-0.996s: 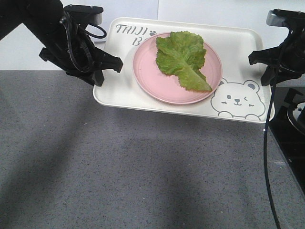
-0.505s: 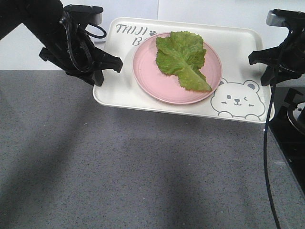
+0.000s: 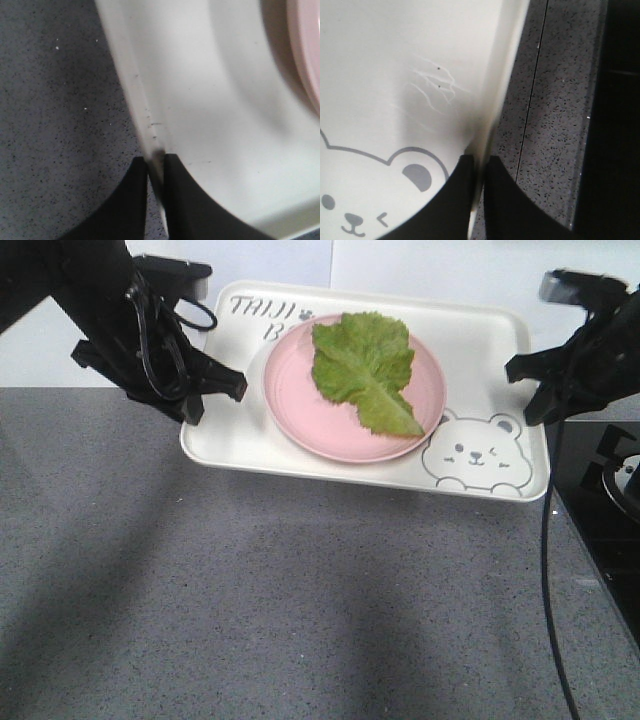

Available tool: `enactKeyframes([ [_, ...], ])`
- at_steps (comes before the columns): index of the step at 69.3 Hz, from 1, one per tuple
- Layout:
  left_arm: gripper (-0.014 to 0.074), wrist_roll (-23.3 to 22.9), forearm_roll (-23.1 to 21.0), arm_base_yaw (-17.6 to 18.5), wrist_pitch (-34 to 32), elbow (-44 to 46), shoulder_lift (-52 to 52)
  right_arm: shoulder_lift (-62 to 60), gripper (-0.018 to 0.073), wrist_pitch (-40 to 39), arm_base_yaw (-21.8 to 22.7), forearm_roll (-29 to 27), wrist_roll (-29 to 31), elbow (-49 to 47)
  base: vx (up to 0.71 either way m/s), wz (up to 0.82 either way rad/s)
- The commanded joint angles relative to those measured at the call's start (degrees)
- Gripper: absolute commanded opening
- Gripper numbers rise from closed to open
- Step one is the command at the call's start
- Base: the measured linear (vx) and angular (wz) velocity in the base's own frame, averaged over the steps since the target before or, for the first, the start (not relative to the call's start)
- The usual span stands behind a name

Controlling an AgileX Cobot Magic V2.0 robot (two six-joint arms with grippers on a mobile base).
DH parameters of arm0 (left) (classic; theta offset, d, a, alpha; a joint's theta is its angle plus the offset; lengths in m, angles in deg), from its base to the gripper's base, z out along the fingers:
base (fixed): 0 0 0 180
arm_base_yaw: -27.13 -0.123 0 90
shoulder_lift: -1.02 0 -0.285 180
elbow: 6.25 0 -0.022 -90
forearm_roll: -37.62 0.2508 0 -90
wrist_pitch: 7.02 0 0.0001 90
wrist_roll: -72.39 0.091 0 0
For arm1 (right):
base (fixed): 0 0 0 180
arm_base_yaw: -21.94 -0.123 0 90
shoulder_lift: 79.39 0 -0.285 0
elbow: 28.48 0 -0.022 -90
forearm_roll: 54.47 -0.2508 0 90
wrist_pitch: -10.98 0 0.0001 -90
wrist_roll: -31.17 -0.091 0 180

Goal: Transfer vegetables to tray and serve
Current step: 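Lower the cream tray onto the grey counter with both grippers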

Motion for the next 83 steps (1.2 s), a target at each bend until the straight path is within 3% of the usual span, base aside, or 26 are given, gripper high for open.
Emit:
enactKeyframes([
  [1, -0.0006, 1.14, -6.45, 1.74, -3.99, -0.53, -1.73, -0.66, -0.0004, 2.83, -3.76, -9.45, 4.53, -1.61, 0.00, 0.00],
  [13, -0.0006, 1.14, -3.15, 1.74, -3.99, -6.75, -0.34, 3.70, -0.0003, 2.72, -7.17, -4.89, 4.58, -1.61, 0.00, 0.00],
  [34, -0.0006, 1.14, 1.98, 1.74, -5.66, -16.09, -0.15, 8.06, -0.0003, 2.56, -11.13, -2.24, 3.44, -1.61, 0.00, 0.00],
  [50, -0.0006, 1.14, 2.09, 1.74, -7.73, -19.61, -0.15, 9.16, -0.0003, 2.84, -11.90, 1.75, -0.06, -1.53, 0.00, 0.00],
  [83, -0.0006, 1.31, 2.16, 1.74, -8.22, -19.57, -0.15, 11.14, 0.0008, 2.84, -12.05, 2.56, -1.34, -1.42, 0.00, 0.00],
])
